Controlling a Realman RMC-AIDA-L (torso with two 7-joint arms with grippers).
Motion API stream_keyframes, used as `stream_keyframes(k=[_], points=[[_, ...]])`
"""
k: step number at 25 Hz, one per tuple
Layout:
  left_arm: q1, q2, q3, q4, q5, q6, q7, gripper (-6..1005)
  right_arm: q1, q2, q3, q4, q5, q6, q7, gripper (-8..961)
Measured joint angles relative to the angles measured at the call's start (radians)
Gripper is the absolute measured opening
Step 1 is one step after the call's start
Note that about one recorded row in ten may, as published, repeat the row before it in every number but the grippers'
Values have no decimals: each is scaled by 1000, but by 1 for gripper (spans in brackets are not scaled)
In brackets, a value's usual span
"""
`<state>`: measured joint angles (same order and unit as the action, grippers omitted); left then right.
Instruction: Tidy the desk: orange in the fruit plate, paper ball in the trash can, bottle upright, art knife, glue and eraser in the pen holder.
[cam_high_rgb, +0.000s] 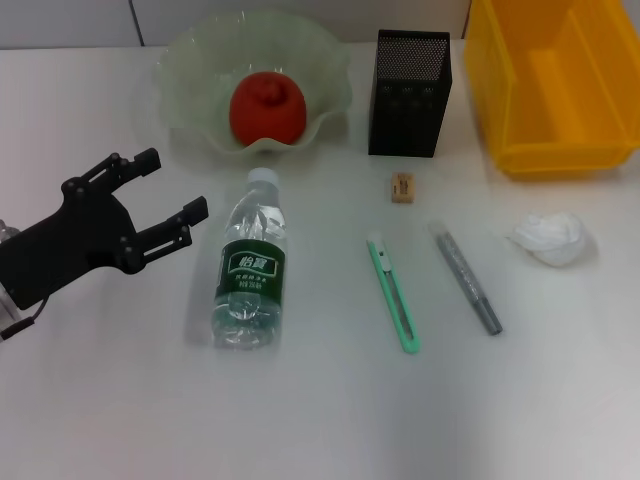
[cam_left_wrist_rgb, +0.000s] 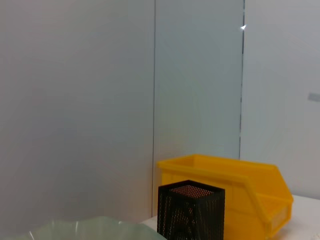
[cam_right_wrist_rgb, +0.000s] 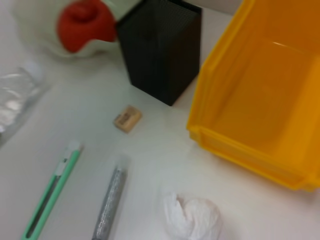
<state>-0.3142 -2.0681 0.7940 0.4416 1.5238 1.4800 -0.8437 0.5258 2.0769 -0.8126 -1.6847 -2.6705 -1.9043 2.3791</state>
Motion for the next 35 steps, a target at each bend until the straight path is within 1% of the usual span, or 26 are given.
stream_keyframes(k=[1,3,4,5,6,10,11,14,15,16,19,20,21,26,29,31,35], points=[[0,0,0,0,0,0,0,841,0,0,0,0,0,0,0,838],[3,0,0,-4,0,-1,1,839,32,1,-64,50,-44,39,48,838],[3,0,0,-4,0,-1,1,837,42,2,-97,85,-55,69,62,838],[4,0,1,-4,0,-2,1,836,52,3,-155,153,-64,123,81,838],[4,0,1,-4,0,-2,1,835,52,3,-155,153,-64,123,81,838],[-2,1,0,-4,0,-4,1,829,72,3,-235,301,-73,248,107,838],[-2,1,0,-4,0,-4,1,828,72,3,-235,301,-73,248,107,838],[-5,2,2,-4,0,-7,1,824,84,4,-266,360,-101,310,116,838],[-6,2,2,-4,1,-10,2,823,98,4,-287,408,-114,348,125,838],[-6,2,2,-4,1,-10,2,821,98,4,-287,408,-114,348,125,837],[-7,2,2,-3,1,-20,2,817,124,4,-293,476,-117,378,129,837],[-7,2,2,-3,2,-23,2,816,144,4,-294,525,-118,399,129,837],[-7,1,2,-3,2,-26,2,815,144,4,-294,525,-118,399,129,837],[-7,1,3,-10,1,-34,4,808,181,1,-318,624,-120,432,128,837],[-7,1,3,-11,0,-40,4,804,198,-1,-321,663,-121,441,127,776],[-7,1,3,-11,0,-40,4,801,199,-1,-321,666,-121,450,126,736],[-4,-2,3,-21,-1,-52,19,796,191,1,-308,617,-121,442,128,653]])
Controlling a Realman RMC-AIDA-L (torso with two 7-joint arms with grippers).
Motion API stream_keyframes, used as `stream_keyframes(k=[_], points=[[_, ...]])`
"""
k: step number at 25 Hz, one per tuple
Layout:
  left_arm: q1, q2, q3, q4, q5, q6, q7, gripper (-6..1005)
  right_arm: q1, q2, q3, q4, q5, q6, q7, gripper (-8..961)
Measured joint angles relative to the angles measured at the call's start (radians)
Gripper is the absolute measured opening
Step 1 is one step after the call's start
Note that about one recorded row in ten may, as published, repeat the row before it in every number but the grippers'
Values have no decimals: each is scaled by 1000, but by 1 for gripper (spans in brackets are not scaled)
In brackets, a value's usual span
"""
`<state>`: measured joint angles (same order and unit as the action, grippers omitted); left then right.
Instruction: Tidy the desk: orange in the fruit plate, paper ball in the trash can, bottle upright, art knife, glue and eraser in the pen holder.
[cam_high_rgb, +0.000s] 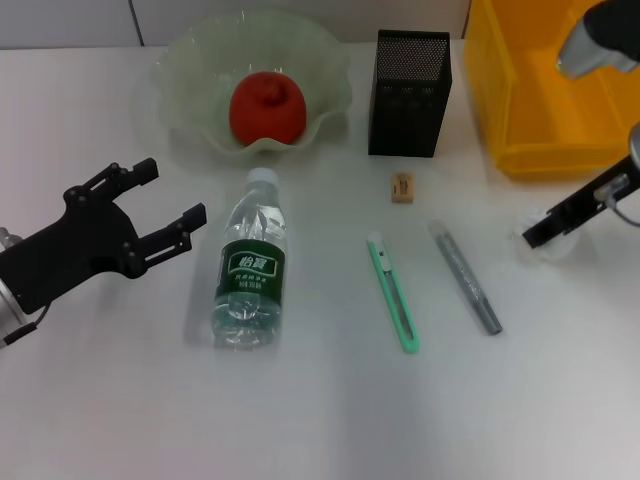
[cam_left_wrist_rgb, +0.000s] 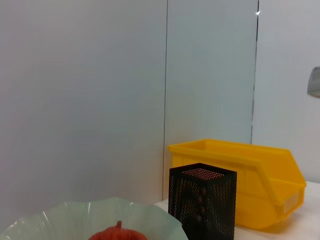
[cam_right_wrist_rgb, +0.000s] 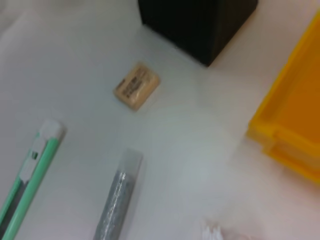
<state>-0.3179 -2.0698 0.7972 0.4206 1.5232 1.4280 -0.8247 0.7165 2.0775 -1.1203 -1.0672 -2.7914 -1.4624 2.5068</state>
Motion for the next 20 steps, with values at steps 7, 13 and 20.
stream_keyframes(k=[7,13,20], points=[[-3,2,-1,-4,0,0,0,787,-33,2,113,-342,5,-90,20,544],[-3,0,-1,-6,0,1,7,779,-24,-11,166,-428,5,100,19,545],[-10,-1,-1,-15,0,11,7,769,42,-30,158,-24,2,485,-50,549]])
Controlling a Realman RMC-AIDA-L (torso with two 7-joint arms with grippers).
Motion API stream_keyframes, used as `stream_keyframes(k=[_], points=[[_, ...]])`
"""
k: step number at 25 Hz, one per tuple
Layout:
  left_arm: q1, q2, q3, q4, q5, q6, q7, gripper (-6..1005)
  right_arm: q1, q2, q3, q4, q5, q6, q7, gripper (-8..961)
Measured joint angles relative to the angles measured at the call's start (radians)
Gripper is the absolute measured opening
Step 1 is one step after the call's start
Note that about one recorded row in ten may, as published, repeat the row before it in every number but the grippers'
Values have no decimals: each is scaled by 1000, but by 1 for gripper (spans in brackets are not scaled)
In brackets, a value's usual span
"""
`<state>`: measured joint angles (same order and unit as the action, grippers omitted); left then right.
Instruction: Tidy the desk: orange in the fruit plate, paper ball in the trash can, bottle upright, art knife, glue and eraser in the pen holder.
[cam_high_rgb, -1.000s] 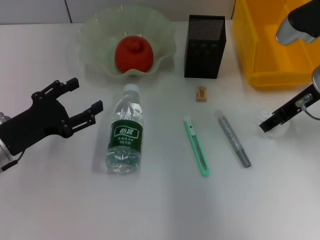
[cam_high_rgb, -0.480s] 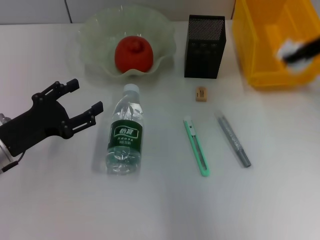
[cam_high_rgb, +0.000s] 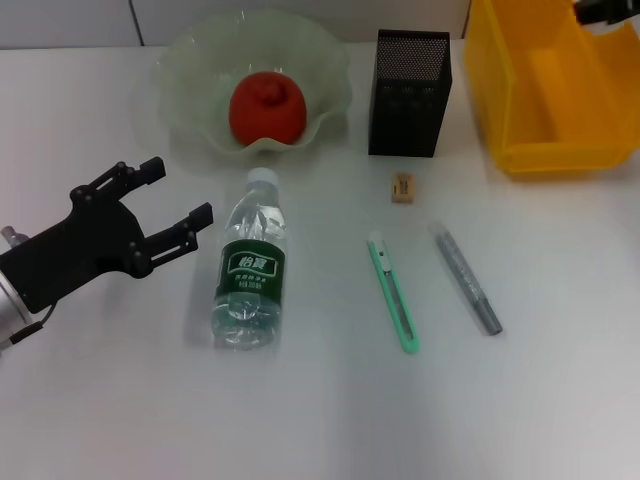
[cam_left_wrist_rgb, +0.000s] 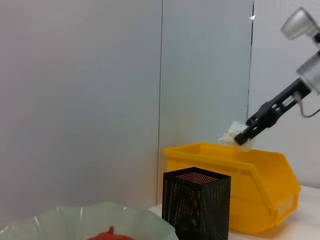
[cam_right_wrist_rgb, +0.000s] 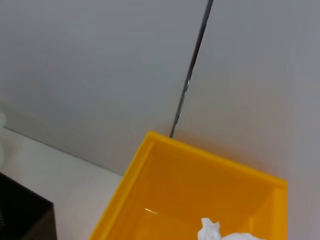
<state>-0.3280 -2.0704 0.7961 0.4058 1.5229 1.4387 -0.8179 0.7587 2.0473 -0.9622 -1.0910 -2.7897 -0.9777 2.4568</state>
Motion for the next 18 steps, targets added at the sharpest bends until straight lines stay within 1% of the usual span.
stream_keyframes(k=[4,5,6,8,9,10,11,13,15,16,18], points=[[-2,-1,0,-1,-2,12,-1,764,2,-1,6,26,3,40,-3,644],[-2,-1,0,-1,-2,15,-2,763,-16,7,8,-9,22,46,-4,668],[-2,-1,0,-1,-3,26,-4,761,-16,7,8,-9,22,46,-4,692],[-2,-1,-4,3,-10,50,-10,759,-55,17,6,-74,82,46,-17,739],[-2,-1,-5,4,-13,57,-12,757,-81,22,4,-106,119,43,-27,763],[-1,0,-6,12,-23,75,-27,756,-137,28,-2,-175,217,30,-57,780],[-1,0,-6,12,-23,75,-27,755,-137,28,-2,-175,217,30,-57,796],[3,0,-4,39,-25,100,-75,752,-209,30,-9,-249,351,-13,-113,829],[15,-3,7,107,-24,125,-172,749,-295,32,-22,-312,517,-79,-200,845],[26,-6,26,162,-23,127,-250,748,-351,33,-33,-335,619,-119,-274,845],[60,-9,105,300,-24,101,-417,745,-461,35,-59,-348,819,-183,-435,843]])
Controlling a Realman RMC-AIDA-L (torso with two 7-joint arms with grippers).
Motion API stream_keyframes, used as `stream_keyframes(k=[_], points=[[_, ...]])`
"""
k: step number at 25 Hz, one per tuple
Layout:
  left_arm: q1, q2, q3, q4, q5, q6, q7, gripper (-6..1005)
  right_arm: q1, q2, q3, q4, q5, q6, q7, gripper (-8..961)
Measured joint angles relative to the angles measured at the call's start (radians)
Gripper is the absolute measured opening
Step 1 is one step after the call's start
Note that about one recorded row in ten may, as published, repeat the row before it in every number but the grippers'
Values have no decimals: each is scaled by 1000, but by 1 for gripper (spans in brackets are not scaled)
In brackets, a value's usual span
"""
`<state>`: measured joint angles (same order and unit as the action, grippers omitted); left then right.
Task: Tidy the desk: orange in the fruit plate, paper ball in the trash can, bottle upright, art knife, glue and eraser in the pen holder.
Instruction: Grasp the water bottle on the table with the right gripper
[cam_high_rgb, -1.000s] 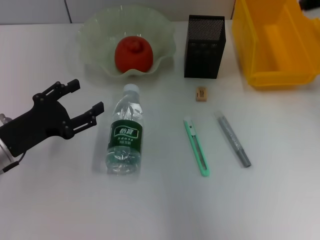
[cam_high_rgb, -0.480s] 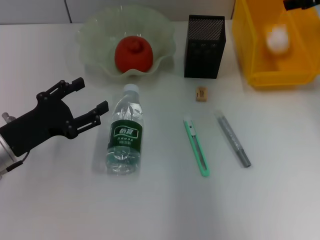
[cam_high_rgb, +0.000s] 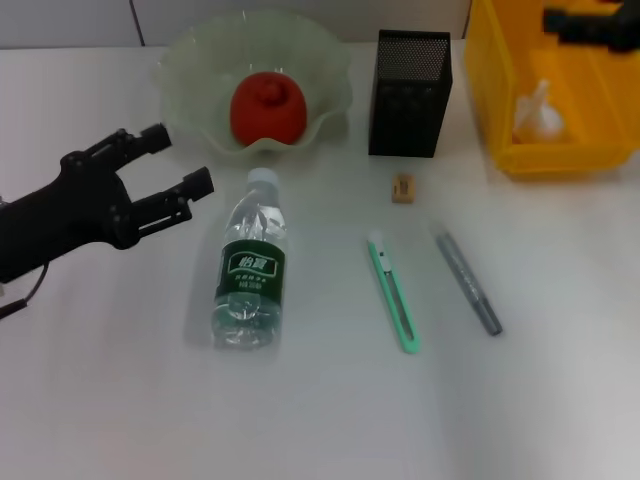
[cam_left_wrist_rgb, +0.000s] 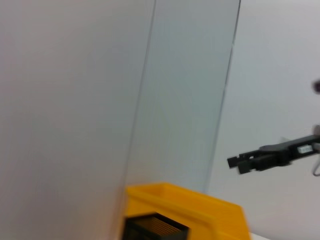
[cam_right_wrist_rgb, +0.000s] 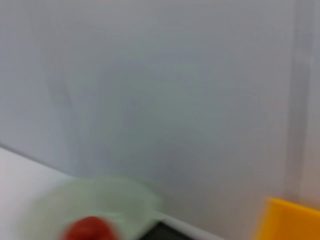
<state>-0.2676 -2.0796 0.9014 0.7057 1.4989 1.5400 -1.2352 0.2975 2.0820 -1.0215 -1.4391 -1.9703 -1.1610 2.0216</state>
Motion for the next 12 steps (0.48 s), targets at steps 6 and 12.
stream_keyframes(k=[6,12], points=[[238,12,555,665,63,-491,-490,737,-236,6,-98,191,362,-45,-537,842],[205,4,858,982,669,-747,-1191,729,-259,2,-97,467,499,-156,-870,842]])
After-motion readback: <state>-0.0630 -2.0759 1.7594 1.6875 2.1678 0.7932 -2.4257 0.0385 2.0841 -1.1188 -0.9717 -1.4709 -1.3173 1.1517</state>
